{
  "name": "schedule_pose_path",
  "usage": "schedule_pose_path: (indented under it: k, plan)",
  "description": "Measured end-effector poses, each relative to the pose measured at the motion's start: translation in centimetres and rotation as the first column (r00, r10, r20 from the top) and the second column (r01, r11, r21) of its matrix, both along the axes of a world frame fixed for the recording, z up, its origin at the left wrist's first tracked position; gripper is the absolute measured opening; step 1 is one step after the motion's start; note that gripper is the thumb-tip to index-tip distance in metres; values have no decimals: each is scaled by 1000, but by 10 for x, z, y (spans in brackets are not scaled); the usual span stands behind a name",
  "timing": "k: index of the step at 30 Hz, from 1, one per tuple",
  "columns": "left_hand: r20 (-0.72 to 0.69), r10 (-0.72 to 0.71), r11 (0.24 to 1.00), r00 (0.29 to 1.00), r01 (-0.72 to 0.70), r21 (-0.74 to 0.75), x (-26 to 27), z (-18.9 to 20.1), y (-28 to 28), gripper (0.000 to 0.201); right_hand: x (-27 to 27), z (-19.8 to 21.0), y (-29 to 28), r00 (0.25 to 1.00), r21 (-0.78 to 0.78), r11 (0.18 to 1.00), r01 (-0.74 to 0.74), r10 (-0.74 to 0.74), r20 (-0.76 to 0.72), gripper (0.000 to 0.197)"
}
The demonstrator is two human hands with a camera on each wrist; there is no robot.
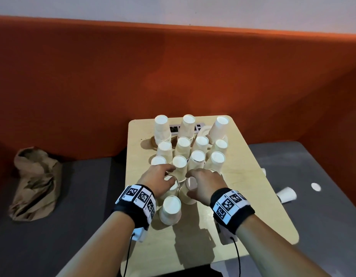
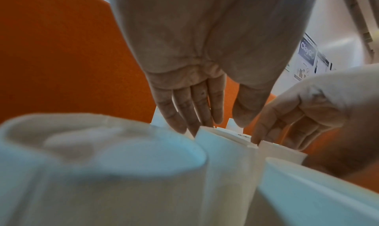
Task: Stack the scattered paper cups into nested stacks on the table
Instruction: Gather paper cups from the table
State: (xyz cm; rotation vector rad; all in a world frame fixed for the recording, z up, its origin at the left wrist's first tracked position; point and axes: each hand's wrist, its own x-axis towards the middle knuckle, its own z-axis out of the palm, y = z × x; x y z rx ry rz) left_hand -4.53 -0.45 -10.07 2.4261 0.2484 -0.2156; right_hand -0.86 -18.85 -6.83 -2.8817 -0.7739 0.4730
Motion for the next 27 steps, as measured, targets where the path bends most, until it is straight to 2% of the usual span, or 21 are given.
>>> schedule_pose_path:
  k: [5,9,11,15,18,23,27]
  plan:
    - [29,-25,1000,999,25,-18,4,2,2,43,8,14,-4,997,78,995,66,-63,-45,50]
    - [85,-29,998,996,34,-56,4,12,4,46,19,40,-14,988,215,966,146,-132,-78,48]
    - [127,-32,994,991,45,-97,4,18,4,55,27,54,-19,982,319,930,182,-156,-104,46]
    - [192,-57,980,980,92,-177,6,32,1,88,46,79,-25,975,500,838,220,-197,-100,42]
    - [255,-56,978,965,105,-181,11,41,-2,98,52,92,-25,972,615,754,233,-194,-130,36]
    - [352,-3,978,936,77,-196,15,52,-3,67,50,96,-18,968,718,654,237,-97,-231,36]
    - [359,34,987,933,26,-160,13,49,2,62,51,89,-23,957,717,643,269,-91,-277,49]
